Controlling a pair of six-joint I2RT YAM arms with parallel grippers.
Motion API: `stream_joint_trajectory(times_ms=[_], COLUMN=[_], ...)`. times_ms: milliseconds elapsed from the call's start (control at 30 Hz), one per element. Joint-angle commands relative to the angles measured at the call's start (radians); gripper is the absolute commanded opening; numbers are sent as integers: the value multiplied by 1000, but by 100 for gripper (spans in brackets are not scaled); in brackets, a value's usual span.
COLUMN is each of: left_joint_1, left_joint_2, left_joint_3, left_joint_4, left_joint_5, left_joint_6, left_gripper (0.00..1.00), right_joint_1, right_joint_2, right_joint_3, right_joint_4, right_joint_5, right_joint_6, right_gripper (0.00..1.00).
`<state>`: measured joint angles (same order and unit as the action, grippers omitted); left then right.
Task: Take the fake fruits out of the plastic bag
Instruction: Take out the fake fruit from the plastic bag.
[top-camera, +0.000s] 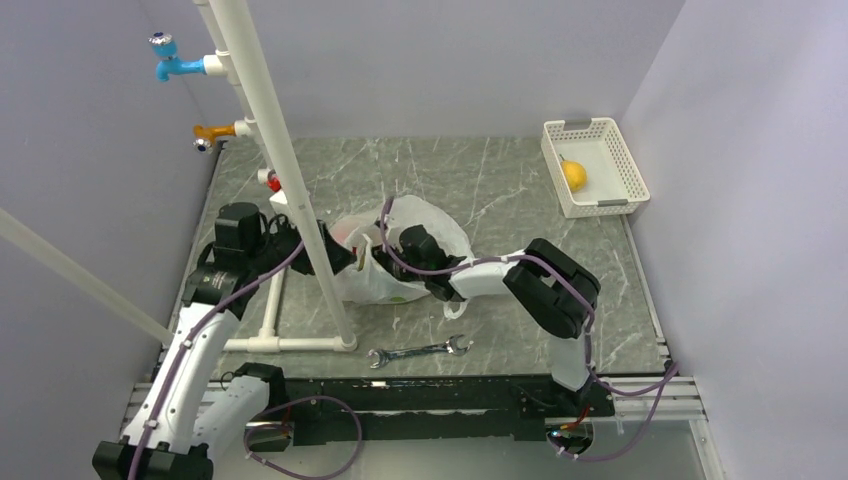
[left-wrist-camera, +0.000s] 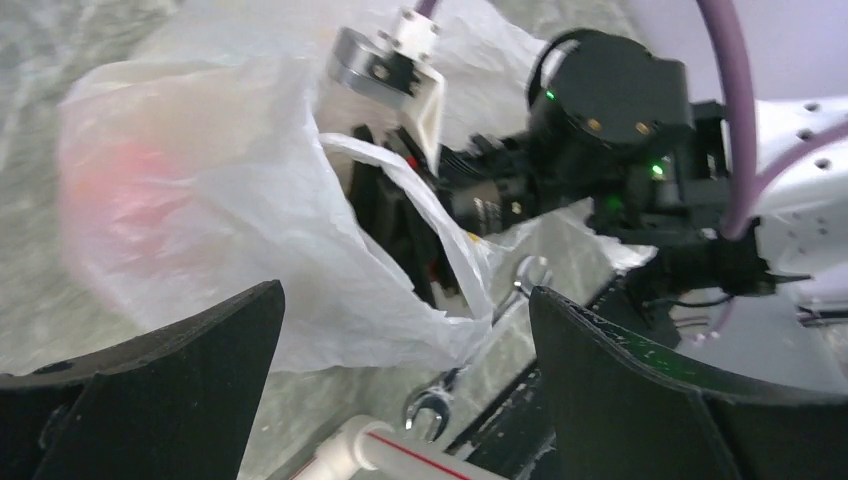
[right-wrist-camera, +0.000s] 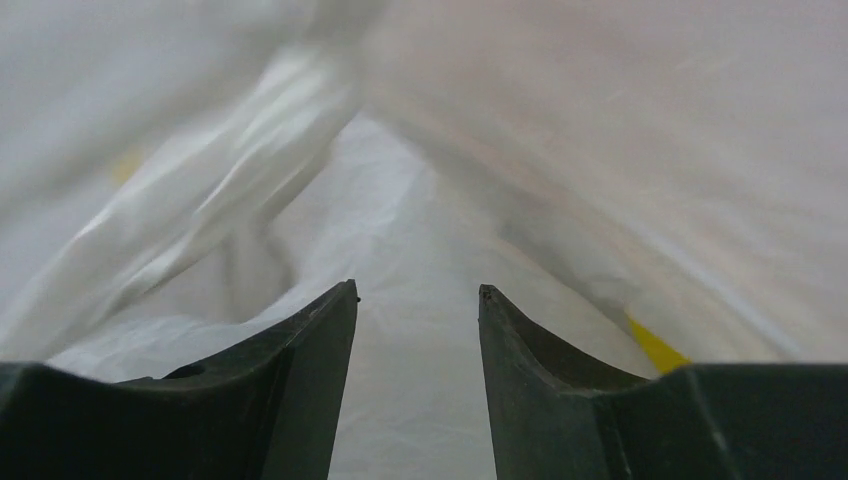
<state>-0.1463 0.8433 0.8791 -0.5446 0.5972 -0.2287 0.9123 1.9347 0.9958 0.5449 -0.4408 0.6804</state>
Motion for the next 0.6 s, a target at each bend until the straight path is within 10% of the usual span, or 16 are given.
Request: stream_joint_trajectory(times_ms=[0,367,567], left_joint_1=[-85,-261,-265], left_joint_2=[42,132,91], left_joint_3=[-8,22,-14], left_joint_4=[85,24,16], left_joint_5=[94,-355,-508], left_joint_6=[-37,-62,-74], left_gripper=[99,78,31], right_joint_1=[-37,-54,-48], right_joint_2=[-97,-172,-204], right_joint_3=[-18,-63,-132], right_joint_4=[23,3,9], right_joint_5=[29,66,107], right_joint_6=[15,7,-42], right_gripper=[52,53,54])
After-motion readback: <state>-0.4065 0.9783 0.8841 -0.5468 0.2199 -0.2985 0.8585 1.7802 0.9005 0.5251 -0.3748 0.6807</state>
